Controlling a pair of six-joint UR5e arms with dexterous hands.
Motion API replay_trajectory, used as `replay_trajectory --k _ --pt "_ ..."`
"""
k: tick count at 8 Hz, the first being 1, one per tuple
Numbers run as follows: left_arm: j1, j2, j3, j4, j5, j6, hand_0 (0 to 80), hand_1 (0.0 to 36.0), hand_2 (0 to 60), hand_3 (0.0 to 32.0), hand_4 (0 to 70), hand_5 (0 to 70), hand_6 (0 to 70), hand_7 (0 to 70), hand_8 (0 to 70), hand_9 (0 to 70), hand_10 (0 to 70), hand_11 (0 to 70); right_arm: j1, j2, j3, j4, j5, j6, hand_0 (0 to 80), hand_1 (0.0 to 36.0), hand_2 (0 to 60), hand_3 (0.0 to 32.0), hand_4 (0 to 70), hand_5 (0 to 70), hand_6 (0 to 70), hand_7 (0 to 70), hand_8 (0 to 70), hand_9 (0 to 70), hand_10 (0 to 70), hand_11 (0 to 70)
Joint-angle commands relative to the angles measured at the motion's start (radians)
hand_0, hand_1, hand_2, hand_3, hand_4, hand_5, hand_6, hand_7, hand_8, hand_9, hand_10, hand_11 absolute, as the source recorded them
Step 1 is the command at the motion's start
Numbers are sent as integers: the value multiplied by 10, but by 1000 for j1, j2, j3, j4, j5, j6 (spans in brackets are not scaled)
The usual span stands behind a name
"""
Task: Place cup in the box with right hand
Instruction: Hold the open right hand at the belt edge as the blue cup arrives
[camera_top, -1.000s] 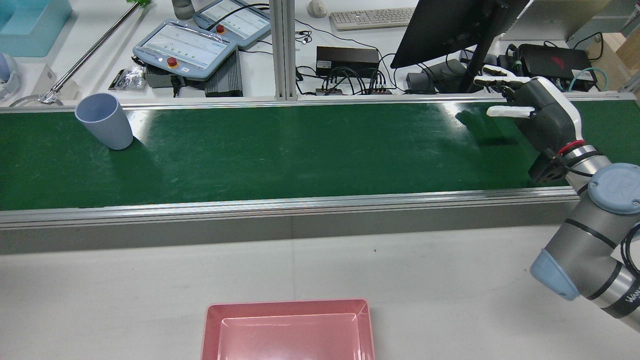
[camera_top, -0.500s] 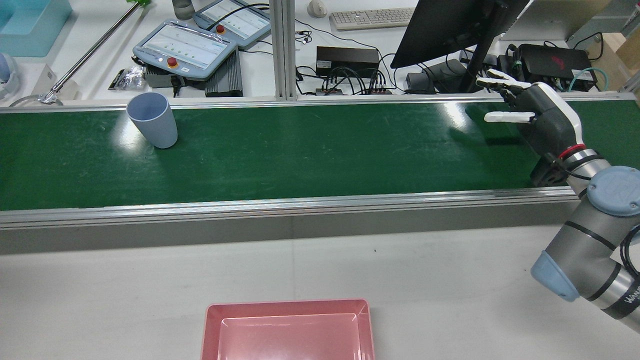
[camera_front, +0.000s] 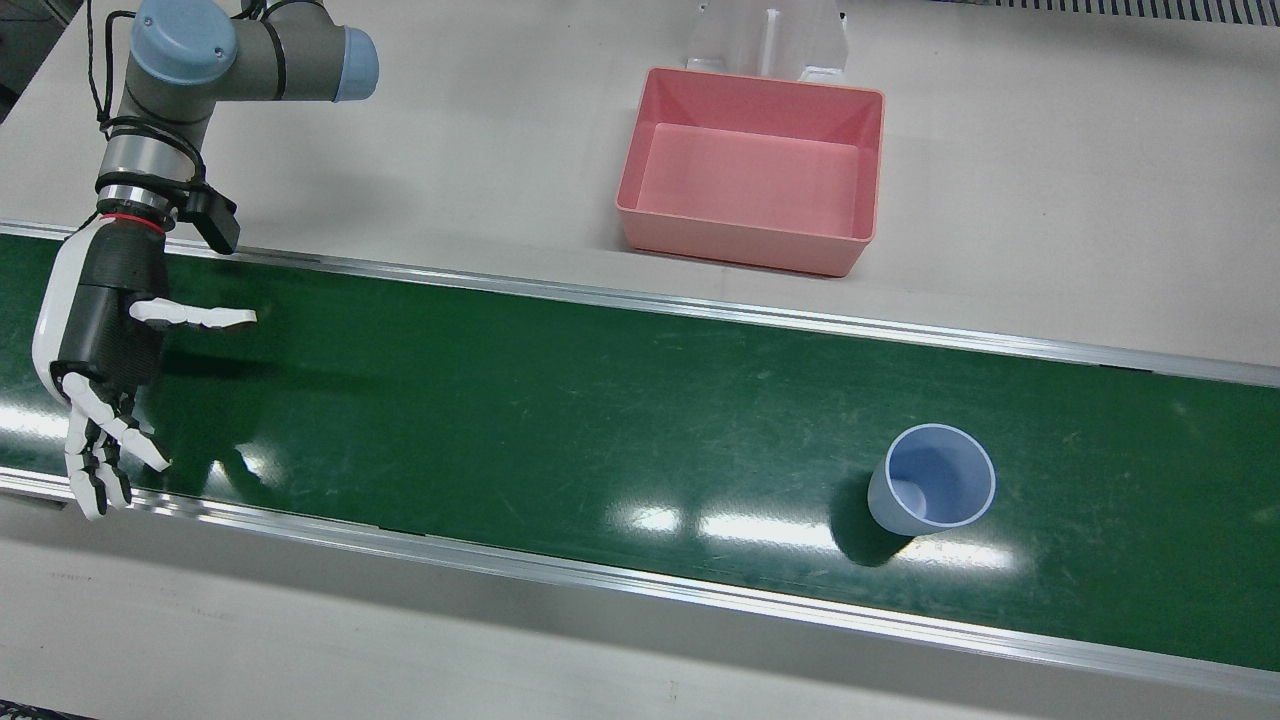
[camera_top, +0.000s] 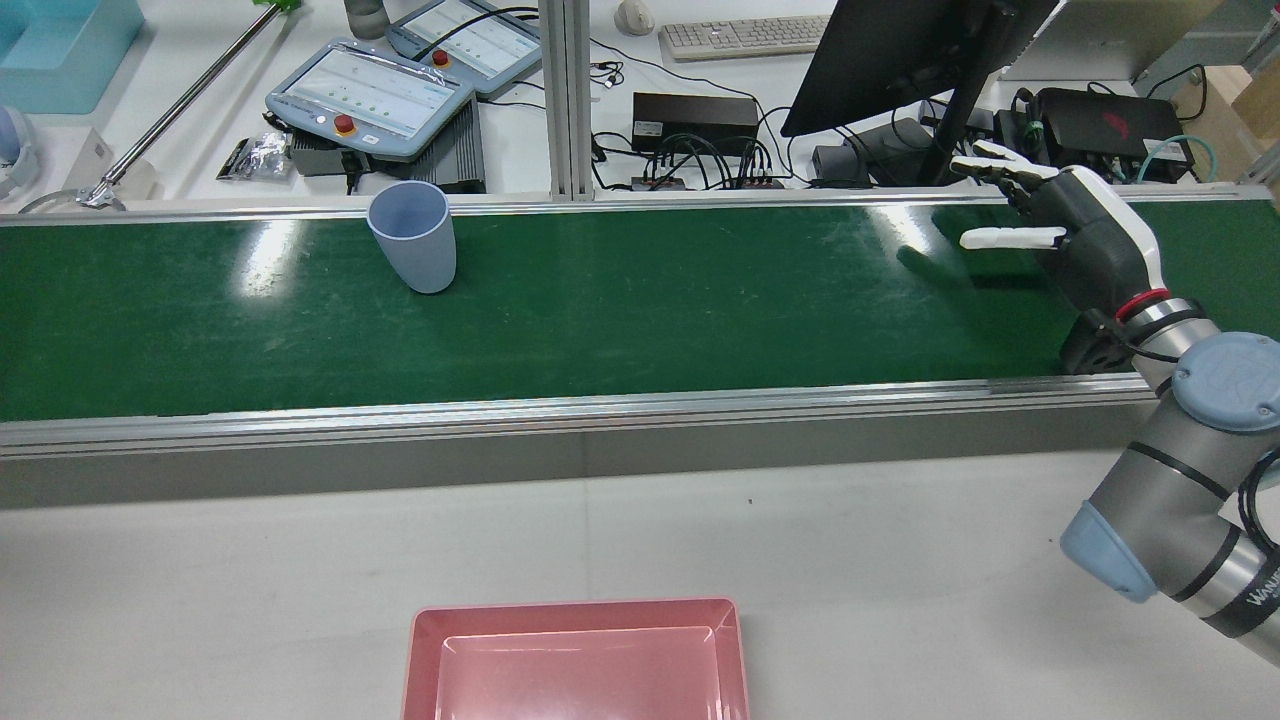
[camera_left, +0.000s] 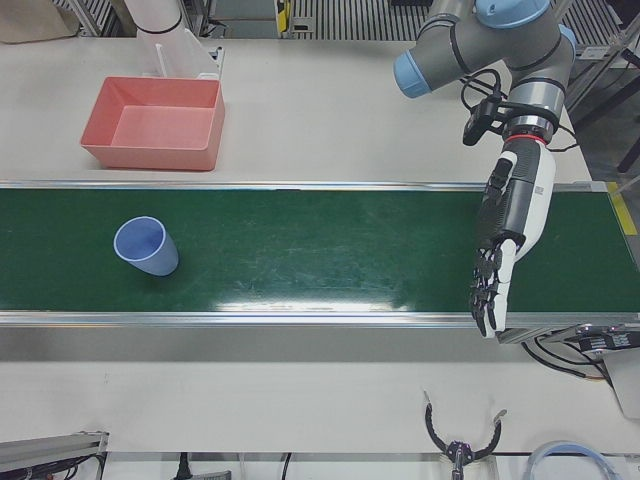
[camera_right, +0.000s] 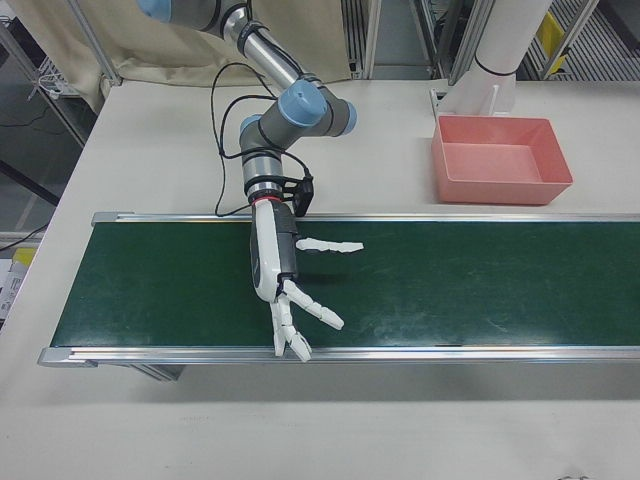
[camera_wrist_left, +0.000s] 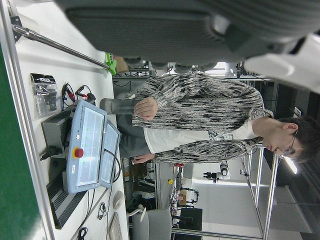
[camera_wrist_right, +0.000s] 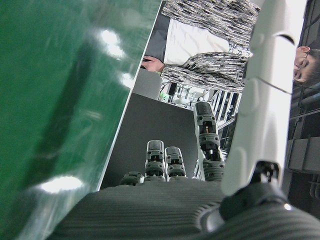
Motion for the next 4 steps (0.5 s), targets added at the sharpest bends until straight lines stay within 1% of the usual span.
replay_trajectory --k 1,2,3,4 --pt "0 0 0 0 0 0 0 0 0 0 0 0 0 0 0 0 0 0 -3 6 1 1 -4 -32 577 166 0 0 196 71 56 173 97 173 23 53" --pt "0 0 0 2 0 0 0 0 0 0 0 0 0 0 0 0 0 0 -8 8 3 1 -4 -36 565 187 59 0 170 72 56 173 97 174 25 58" --pt "0 0 0 0 0 0 0 0 0 0 0 0 0 0 0 0 0 0 -17 6 3 1 -4 -39 564 185 60 0 174 71 55 171 97 173 24 55" --pt "0 1 0 0 0 0 0 0 0 0 0 0 0 0 0 0 0 0 -31 6 4 1 -4 -41 556 190 89 0 165 70 56 173 97 175 25 57"
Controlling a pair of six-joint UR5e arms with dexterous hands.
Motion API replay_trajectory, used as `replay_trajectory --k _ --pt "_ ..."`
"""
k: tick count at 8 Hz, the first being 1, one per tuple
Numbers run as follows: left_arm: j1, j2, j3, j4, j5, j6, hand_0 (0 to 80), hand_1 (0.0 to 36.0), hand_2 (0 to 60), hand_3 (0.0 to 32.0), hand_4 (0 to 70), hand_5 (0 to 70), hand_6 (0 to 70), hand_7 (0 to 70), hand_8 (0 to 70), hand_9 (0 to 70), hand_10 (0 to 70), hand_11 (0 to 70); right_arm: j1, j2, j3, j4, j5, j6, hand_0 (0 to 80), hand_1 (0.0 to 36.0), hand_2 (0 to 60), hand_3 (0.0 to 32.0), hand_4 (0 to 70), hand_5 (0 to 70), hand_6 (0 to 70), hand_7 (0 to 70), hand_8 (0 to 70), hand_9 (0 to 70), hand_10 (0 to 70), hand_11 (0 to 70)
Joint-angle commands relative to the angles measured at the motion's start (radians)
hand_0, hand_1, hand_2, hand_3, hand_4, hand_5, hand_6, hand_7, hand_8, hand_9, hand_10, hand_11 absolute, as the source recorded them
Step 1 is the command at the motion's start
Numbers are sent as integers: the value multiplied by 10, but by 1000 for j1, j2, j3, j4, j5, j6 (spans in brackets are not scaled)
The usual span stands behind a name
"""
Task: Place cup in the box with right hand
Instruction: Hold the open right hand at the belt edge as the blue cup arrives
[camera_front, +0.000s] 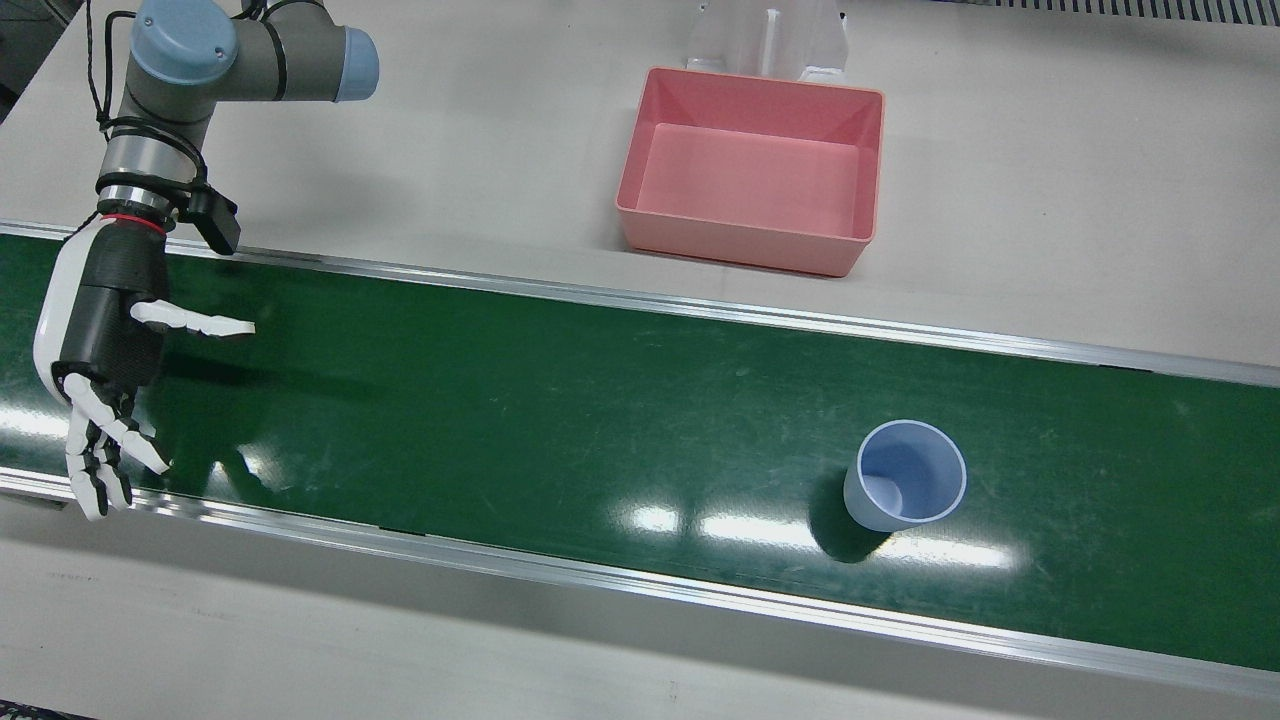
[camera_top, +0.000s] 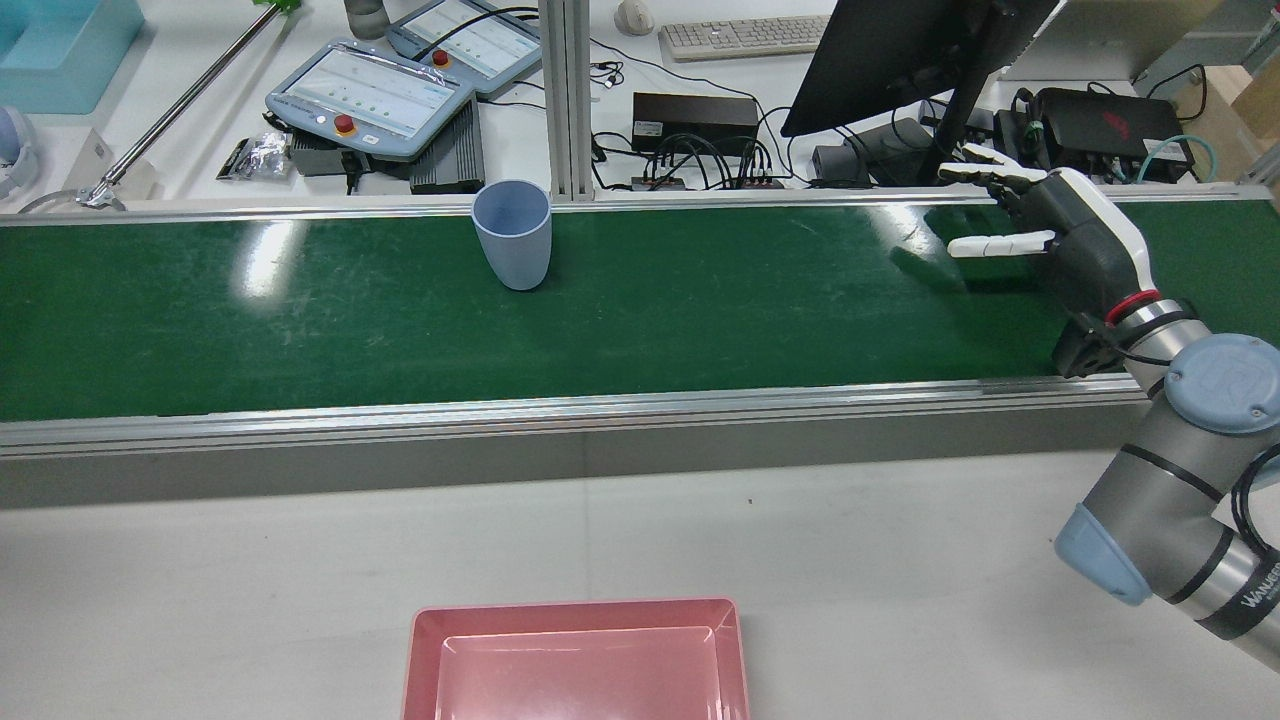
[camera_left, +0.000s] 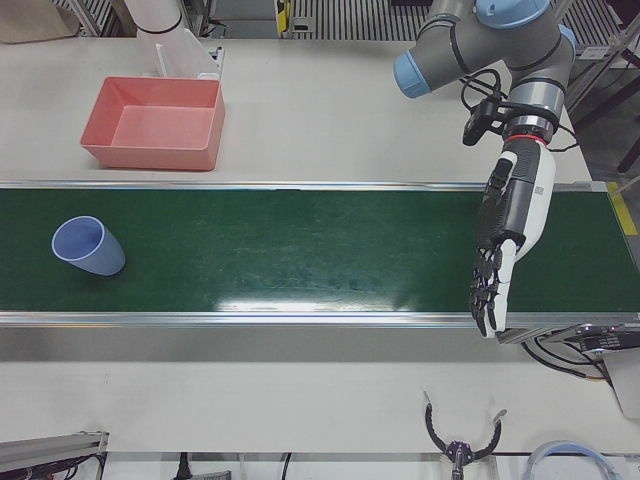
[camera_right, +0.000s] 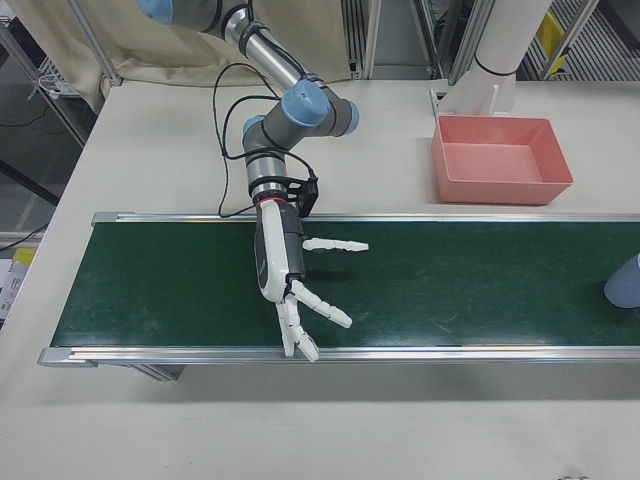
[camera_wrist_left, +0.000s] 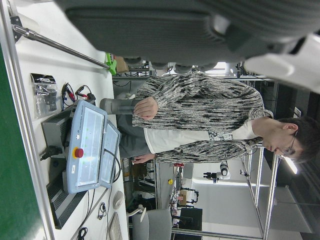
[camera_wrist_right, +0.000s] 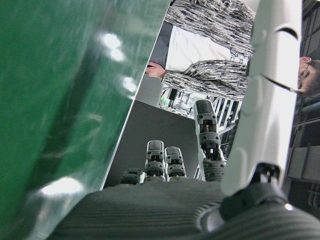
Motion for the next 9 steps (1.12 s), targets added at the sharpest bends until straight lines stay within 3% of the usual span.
replay_trajectory --k 1,2,3,4,5,7,8,9 --pt "0 0 0 -1 0 0 0 0 0 0 0 0 0 0 0 0 0 0 -33 -5 7 0 0 -8 560 181 59 0 172 70 56 173 97 175 26 58" --pt "0 0 0 -1 0 0 0 0 0 0 0 0 0 0 0 0 0 0 -36 -8 7 0 0 -8 558 179 59 0 165 70 55 173 97 174 26 58" --pt "0 0 0 -1 0 0 0 0 0 0 0 0 0 0 0 0 0 0 -36 -6 8 0 0 -6 572 163 0 0 185 71 55 171 97 174 24 56" --pt "0 0 0 -1 0 0 0 0 0 0 0 0 0 0 0 0 0 0 -36 -3 8 0 0 -8 560 182 59 0 153 71 55 170 97 174 24 55" --pt "0 0 0 -1 0 0 0 0 0 0 0 0 0 0 0 0 0 0 -35 -3 8 0 0 -8 572 164 0 0 174 71 55 170 97 174 23 54" --pt "0 0 0 1 0 0 0 0 0 0 0 0 0 0 0 0 0 0 -32 1 7 0 0 -9 556 179 61 0 172 69 56 176 99 177 22 52" --pt "0 0 0 1 0 0 0 0 0 0 0 0 0 0 0 0 0 0 -32 2 7 -1 0 -9 568 161 0 0 200 68 56 179 98 177 22 52" --pt "0 0 0 1 0 0 0 0 0 0 0 0 0 0 0 0 0 0 -32 2 7 0 0 -9 560 169 30 0 198 68 56 181 99 178 22 52"
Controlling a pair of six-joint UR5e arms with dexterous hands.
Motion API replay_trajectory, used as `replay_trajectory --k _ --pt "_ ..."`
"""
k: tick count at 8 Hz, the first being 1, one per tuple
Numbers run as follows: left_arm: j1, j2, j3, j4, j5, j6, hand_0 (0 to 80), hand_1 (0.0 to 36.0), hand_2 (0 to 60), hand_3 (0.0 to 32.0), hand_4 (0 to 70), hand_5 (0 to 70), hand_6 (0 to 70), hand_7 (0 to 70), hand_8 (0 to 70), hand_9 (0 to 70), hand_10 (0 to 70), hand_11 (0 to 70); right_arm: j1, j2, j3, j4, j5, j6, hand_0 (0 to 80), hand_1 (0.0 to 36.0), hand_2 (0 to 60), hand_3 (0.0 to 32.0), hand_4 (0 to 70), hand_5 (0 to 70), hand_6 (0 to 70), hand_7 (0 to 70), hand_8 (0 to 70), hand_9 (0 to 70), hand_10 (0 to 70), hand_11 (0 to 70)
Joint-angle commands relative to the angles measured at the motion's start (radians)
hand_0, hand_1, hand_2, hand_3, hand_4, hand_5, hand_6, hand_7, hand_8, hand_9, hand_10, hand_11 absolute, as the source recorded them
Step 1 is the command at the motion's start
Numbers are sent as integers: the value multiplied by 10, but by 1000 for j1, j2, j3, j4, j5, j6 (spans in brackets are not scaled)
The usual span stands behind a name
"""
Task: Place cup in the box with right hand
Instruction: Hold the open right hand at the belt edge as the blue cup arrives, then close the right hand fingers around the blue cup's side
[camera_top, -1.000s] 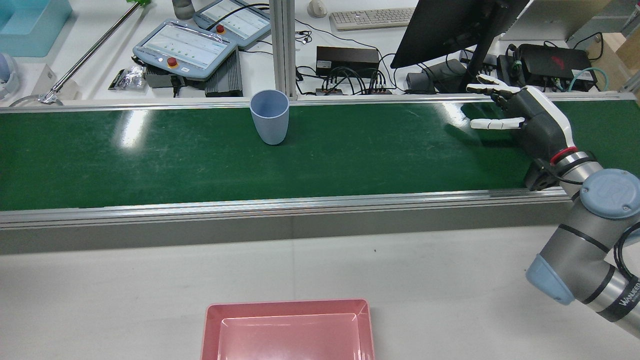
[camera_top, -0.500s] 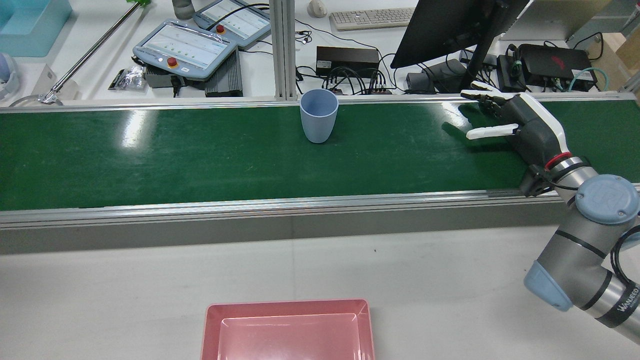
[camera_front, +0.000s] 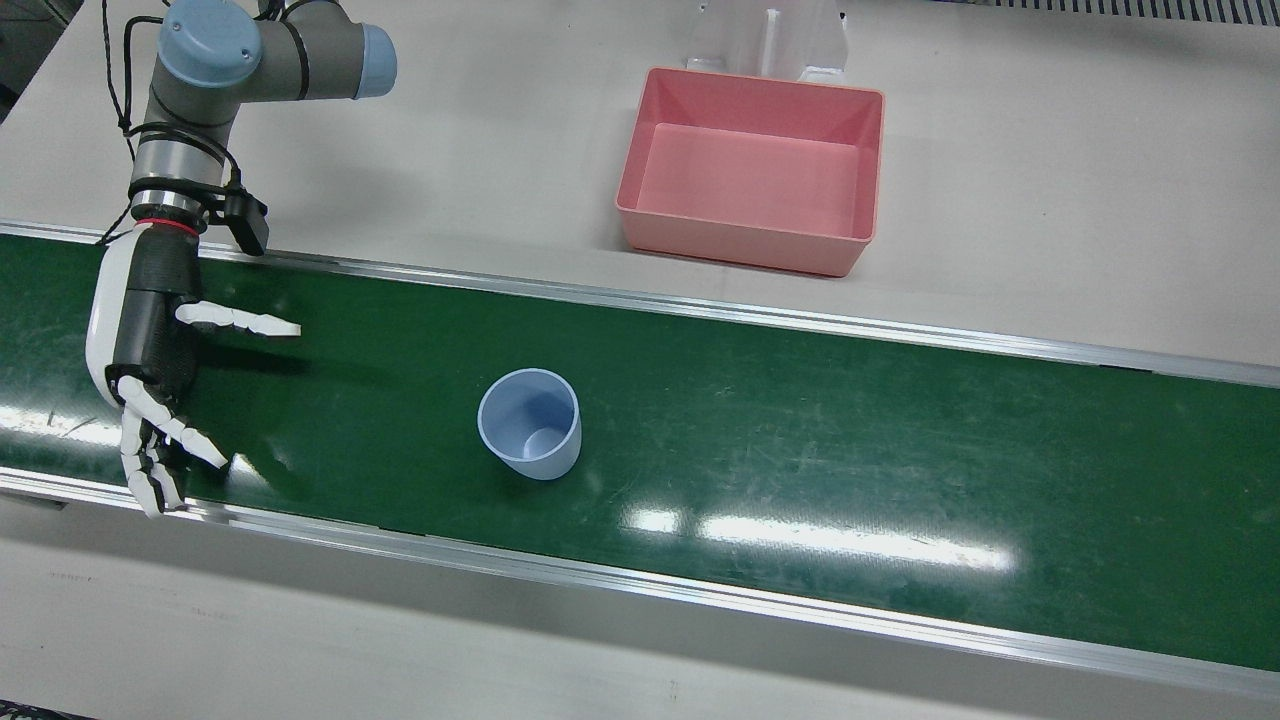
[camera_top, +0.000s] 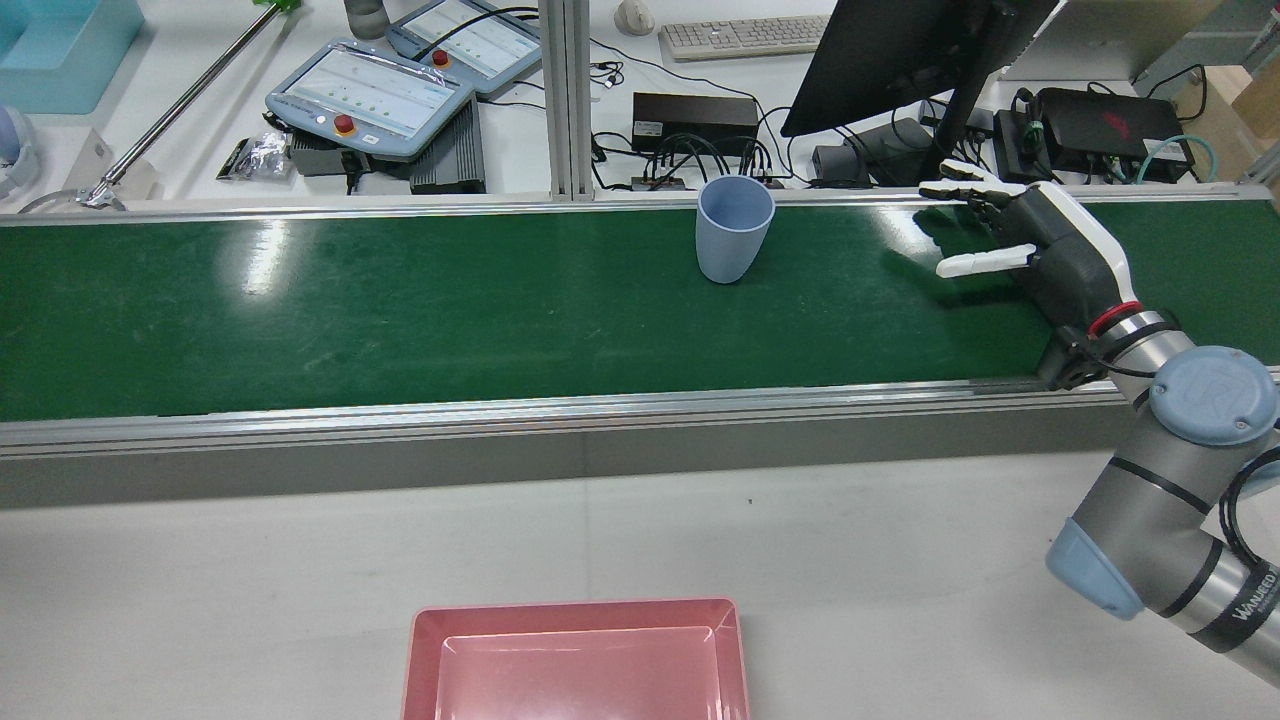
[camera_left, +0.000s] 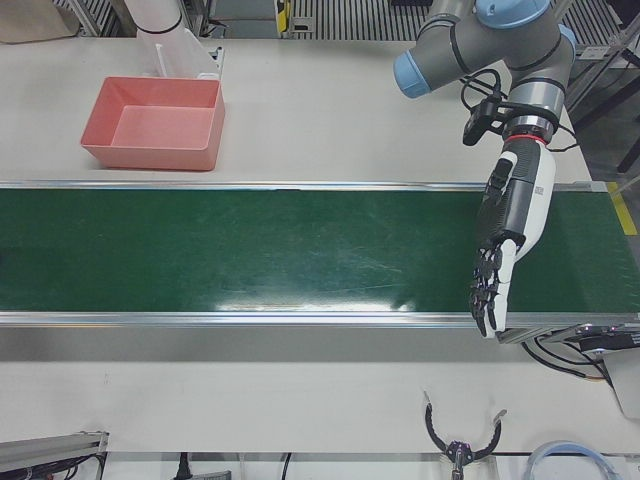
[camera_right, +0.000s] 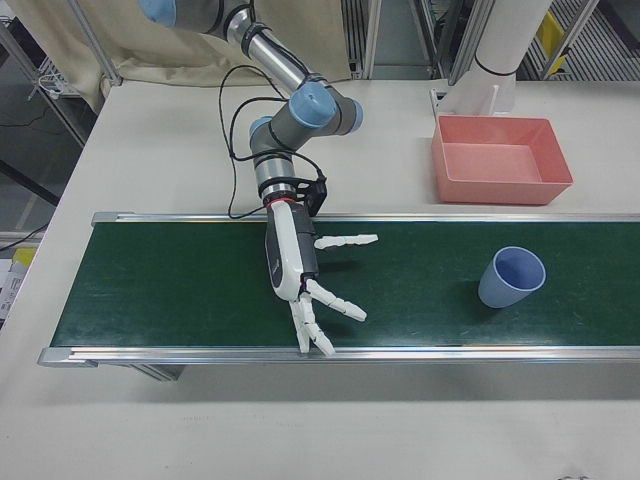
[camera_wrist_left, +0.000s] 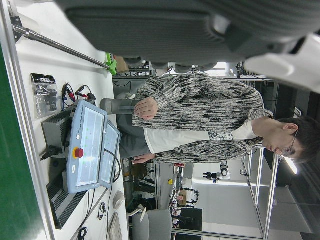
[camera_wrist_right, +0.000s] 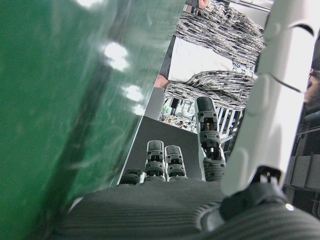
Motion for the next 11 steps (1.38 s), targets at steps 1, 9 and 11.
replay_trajectory --k 1,9,11 --pt "0 0 0 -1 0 0 0 0 0 0 0 0 0 0 0 0 0 0 -1 2 1 0 0 -7 541 196 126 0 164 67 56 179 99 178 21 50" --pt "0 0 2 -1 0 0 0 0 0 0 0 0 0 0 0 0 0 0 20 5 1 -6 5 -14 561 158 0 0 220 67 58 191 101 183 24 54" --pt "0 0 0 -1 0 0 0 0 0 0 0 0 0 0 0 0 0 0 63 2 4 -57 9 -37 563 184 59 0 241 71 70 235 121 216 38 75"
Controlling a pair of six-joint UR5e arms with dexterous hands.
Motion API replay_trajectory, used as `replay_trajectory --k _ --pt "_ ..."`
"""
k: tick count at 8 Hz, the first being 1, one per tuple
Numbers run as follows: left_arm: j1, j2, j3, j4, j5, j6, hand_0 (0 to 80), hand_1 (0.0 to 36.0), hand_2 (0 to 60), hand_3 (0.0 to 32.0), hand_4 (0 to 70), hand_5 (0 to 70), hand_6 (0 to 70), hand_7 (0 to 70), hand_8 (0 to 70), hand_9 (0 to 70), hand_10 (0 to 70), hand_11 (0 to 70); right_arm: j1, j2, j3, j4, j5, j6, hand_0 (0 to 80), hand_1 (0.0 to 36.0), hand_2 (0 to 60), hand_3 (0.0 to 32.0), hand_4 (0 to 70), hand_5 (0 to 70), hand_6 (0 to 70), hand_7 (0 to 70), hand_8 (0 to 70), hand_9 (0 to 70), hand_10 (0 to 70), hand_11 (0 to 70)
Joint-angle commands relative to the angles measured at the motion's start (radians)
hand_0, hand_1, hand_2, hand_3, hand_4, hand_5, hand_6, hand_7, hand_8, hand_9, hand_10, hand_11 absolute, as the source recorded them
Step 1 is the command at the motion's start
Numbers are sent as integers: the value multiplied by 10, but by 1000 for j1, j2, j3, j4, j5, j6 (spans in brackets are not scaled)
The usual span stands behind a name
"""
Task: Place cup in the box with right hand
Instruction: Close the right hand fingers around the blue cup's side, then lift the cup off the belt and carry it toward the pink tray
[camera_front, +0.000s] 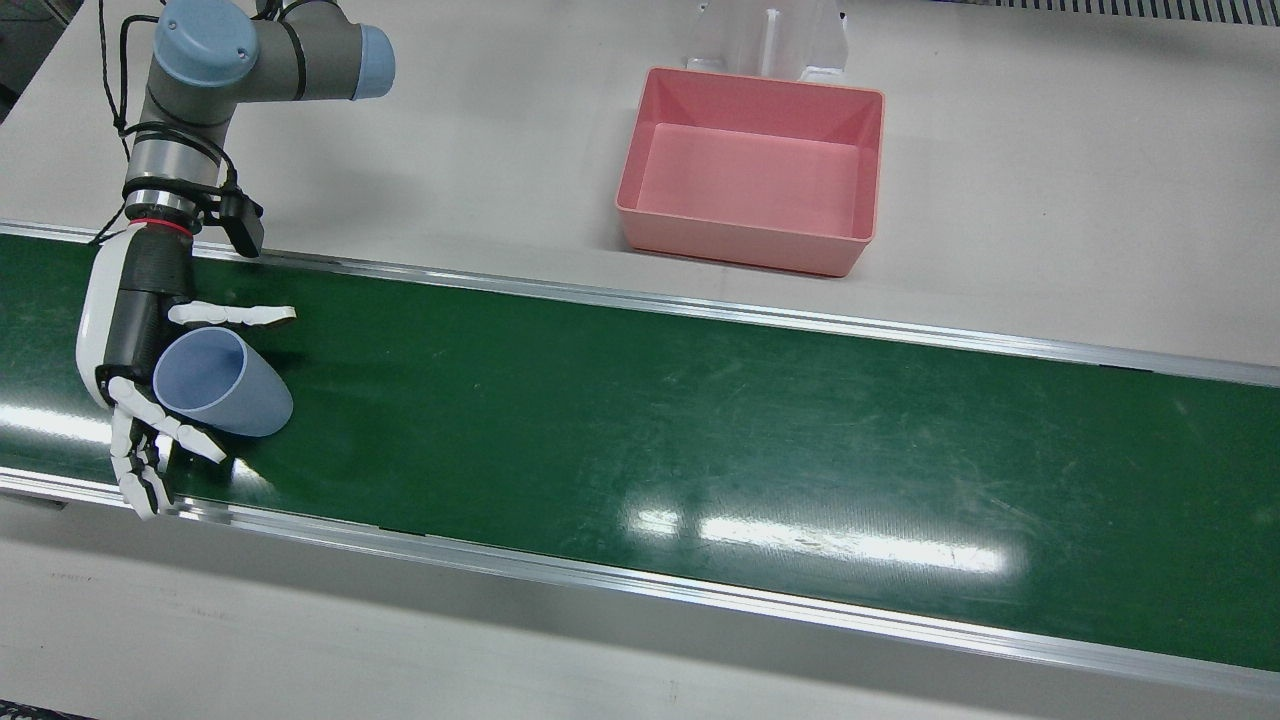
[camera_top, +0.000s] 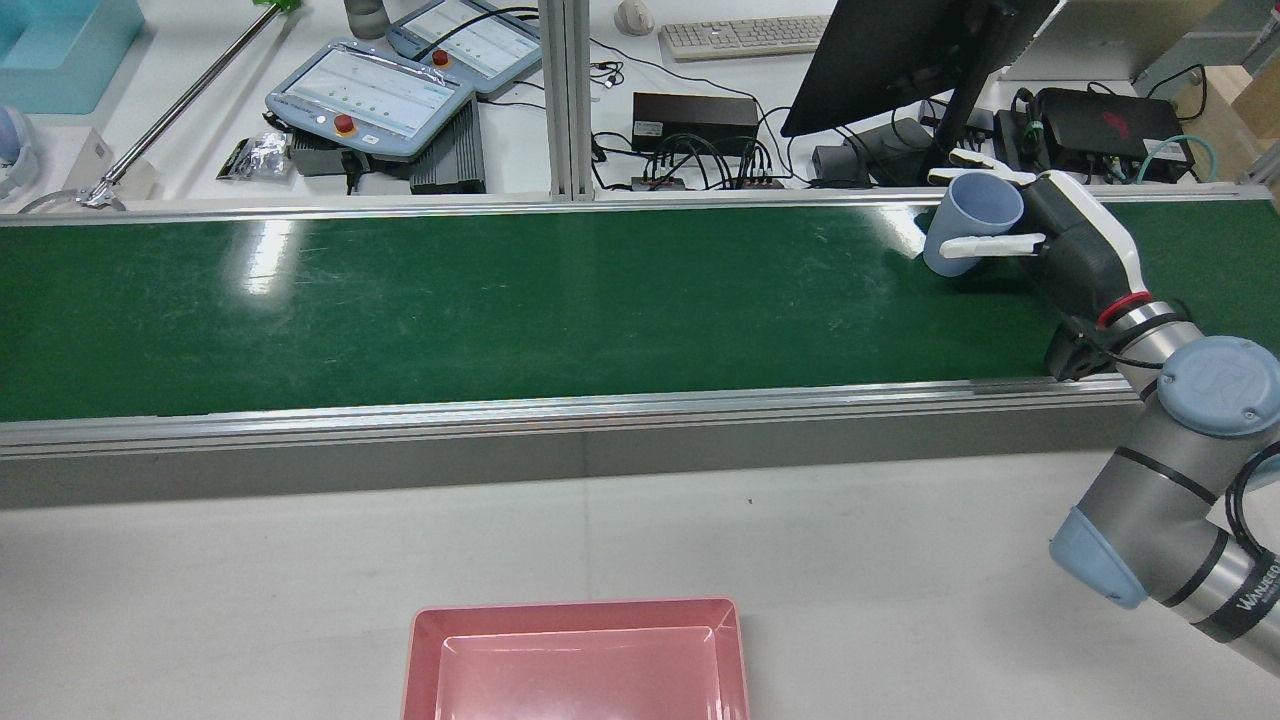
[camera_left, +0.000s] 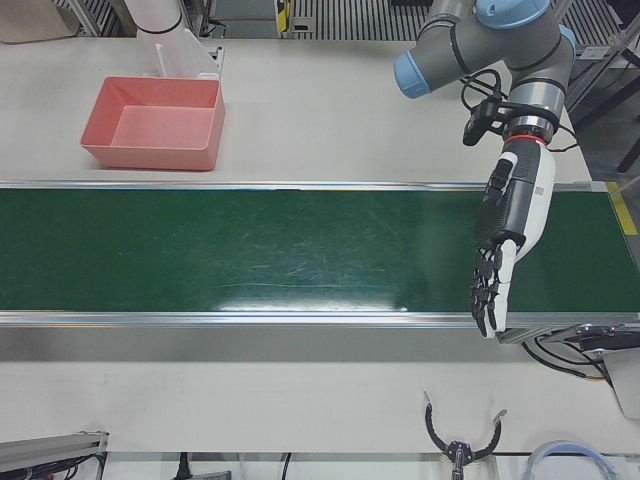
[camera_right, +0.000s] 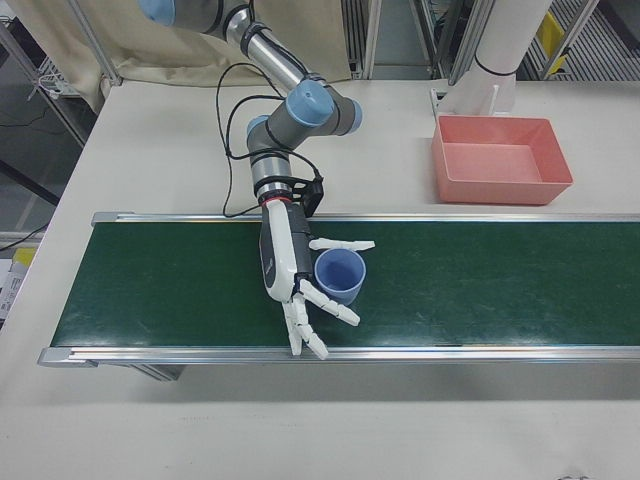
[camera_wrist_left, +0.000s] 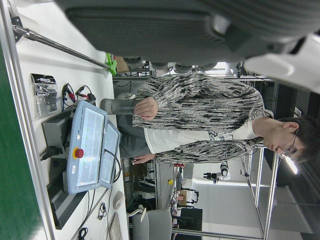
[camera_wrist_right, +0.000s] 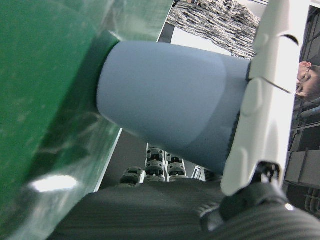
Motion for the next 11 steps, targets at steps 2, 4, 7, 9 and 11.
replay_trajectory --k 2,4,7,9,11 --pt "0 1 -1 0 0 0 0 0 0 0 0 0 0 0 0 0 0 0 73 -13 29 -94 3 -13 579 360 600 0 687 162 339 700 544 700 320 476" --pt "0 0 -1 0 0 0 0 0 0 0 0 0 0 0 0 0 0 0 85 -16 70 -94 3 -16 582 360 600 0 700 185 418 700 693 700 480 690" --pt "0 1 -1 0 0 0 0 0 0 0 0 0 0 0 0 0 0 0 37 -77 327 -109 0 -36 598 360 600 0 700 182 391 700 662 700 465 669" --pt "0 1 -1 0 0 0 0 0 0 0 0 0 0 0 0 0 0 0 -77 -67 539 -213 11 -123 602 360 600 0 700 176 385 700 661 700 463 665" --pt "0 1 -1 0 0 0 0 0 0 0 0 0 0 0 0 0 0 0 -307 -57 667 -222 128 -249 578 352 600 0 700 172 383 700 662 700 471 674"
